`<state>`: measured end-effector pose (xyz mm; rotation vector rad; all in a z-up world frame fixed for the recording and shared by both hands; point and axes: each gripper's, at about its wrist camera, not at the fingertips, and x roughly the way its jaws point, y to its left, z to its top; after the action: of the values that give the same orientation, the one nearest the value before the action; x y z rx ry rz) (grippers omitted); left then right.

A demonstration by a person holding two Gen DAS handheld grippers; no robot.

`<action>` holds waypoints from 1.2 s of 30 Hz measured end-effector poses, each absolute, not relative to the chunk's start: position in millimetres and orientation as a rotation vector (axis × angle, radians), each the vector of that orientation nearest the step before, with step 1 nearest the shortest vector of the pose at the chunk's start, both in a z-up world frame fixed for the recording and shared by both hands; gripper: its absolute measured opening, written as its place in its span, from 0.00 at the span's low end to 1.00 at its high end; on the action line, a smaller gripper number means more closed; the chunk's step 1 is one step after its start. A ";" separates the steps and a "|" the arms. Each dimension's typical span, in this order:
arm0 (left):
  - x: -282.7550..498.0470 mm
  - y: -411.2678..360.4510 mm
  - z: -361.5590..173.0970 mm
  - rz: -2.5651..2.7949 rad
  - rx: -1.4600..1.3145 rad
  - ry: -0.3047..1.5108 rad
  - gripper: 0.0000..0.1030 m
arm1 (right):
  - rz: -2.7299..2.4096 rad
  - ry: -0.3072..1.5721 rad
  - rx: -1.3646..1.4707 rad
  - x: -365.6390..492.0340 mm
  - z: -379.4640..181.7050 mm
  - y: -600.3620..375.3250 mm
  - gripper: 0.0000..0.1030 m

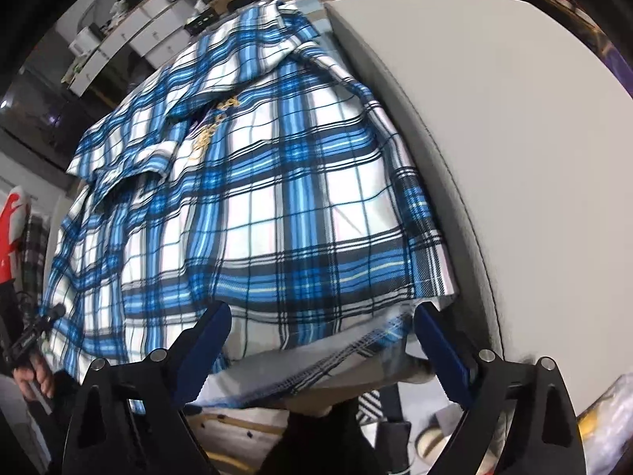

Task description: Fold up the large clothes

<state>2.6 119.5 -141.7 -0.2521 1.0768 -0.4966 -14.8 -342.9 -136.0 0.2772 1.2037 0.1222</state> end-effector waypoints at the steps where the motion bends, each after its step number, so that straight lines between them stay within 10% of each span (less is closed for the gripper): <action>1: 2.6 118.6 -141.7 -0.494 -0.251 1.078 0.00 | 0.096 1.196 0.285 -13.2 -136.2 -343.0 0.92; 14: 0.4 125.2 -141.6 -0.484 -0.269 1.078 0.00 | -0.055 1.180 0.229 1.1 -147.6 -319.7 0.76; 17: 0.3 124.3 -141.9 -0.482 -0.265 1.078 0.00 | -0.083 1.131 0.237 3.0 -147.1 -321.9 0.41; 18: 0.2 124.0 -142.0 -0.480 -0.260 1.077 0.00 | -0.085 1.121 0.241 3.4 -146.4 -323.5 0.09; 19: 0.1 124.1 -142.3 -0.478 -0.257 1.077 0.00 | -0.072 1.113 0.256 4.2 -146.0 -325.8 0.01; 36: 7.1 146.8 -139.7 -0.412 -0.300 1.066 0.00 | 0.001 1.023 0.264 -33.9 -122.0 -351.8 0.00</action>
<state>7.1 146.8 -139.7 -0.2997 1.0656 -0.4121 -33.9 -351.8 -122.0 0.2637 1.0227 0.0005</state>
